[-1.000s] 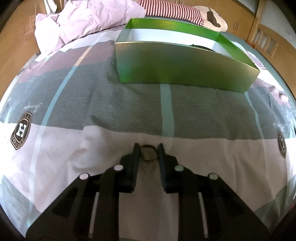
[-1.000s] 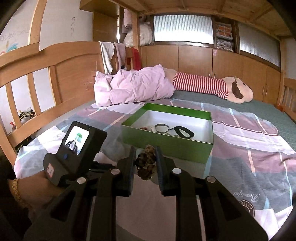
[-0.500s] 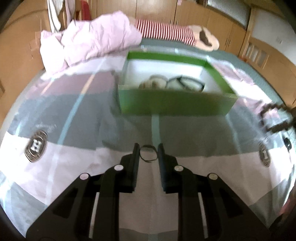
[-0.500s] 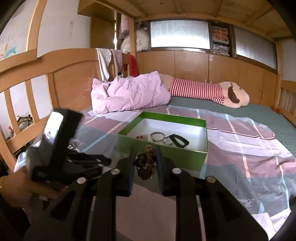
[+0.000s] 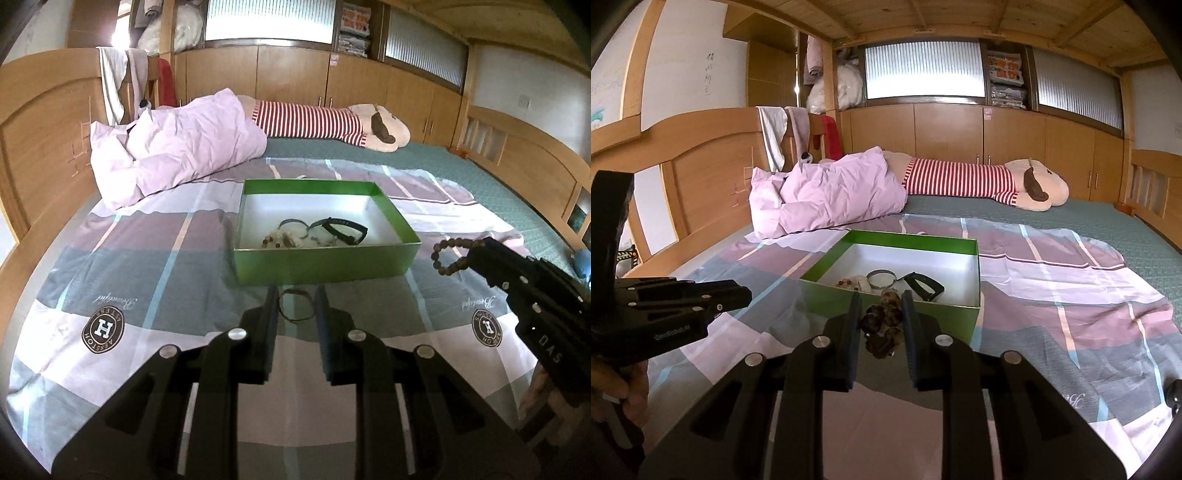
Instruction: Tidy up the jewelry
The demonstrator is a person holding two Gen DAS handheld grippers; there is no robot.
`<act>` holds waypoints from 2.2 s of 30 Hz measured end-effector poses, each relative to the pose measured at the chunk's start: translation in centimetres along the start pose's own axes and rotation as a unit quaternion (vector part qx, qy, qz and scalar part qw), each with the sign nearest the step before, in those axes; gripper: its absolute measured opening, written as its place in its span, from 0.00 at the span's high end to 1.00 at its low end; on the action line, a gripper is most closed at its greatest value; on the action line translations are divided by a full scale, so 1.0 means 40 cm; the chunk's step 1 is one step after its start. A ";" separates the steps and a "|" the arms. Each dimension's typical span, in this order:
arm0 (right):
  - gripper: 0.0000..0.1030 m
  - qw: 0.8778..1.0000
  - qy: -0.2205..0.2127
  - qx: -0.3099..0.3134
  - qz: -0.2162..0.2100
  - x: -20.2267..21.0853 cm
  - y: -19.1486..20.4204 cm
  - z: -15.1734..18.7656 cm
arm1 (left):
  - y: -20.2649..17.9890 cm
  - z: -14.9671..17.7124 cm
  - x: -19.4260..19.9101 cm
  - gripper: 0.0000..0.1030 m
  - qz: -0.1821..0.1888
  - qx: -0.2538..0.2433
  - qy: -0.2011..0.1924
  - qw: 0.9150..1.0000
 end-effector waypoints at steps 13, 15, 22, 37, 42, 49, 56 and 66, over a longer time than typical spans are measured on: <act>0.79 1.000 0.009 -0.004 -0.002 -0.015 -0.002 0.004 | 0.003 0.006 -0.009 0.81 -0.001 0.005 0.008 1.000; 0.79 1.000 0.010 -0.006 -0.001 -0.016 -0.004 0.003 | 0.003 0.006 -0.011 0.81 0.000 0.005 0.009 1.000; 0.79 1.000 0.011 -0.007 -0.001 -0.071 -0.004 -0.010 | -0.002 -0.007 -0.038 0.81 0.001 0.007 0.013 1.000; 0.54 0.998 0.035 -0.041 0.023 -0.396 -0.095 -0.091 | -0.027 -0.192 -0.371 0.78 0.026 -0.010 0.022 0.999; 0.10 0.995 0.018 -0.081 0.056 -0.349 -0.164 -0.095 | 0.037 -0.201 -0.393 0.07 -0.015 0.011 0.010 1.000; 0.03 0.995 0.018 -0.077 0.064 -0.181 -0.119 -0.155 | 0.002 -0.187 -0.215 0.04 -0.020 -0.035 -0.010 0.999; 0.03 0.993 0.056 -0.044 0.093 -0.006 -0.041 -0.114 | 0.007 -0.116 0.000 0.04 -0.049 -0.033 -0.004 0.998; 0.03 0.991 0.064 -0.058 0.098 0.120 -0.012 -0.024 | -0.025 0.001 0.143 0.04 -0.056 -0.014 0.009 0.998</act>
Point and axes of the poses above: each gripper's, at about its wrist camera, not at the fingertips, and x roughly against the way its jaws point, y to its left, z to its underside, the point moved 5 cm from there along -x, roughly the way its jaws point, and after that the axes turned 8 degrees about -y, right-handed, at the moved point
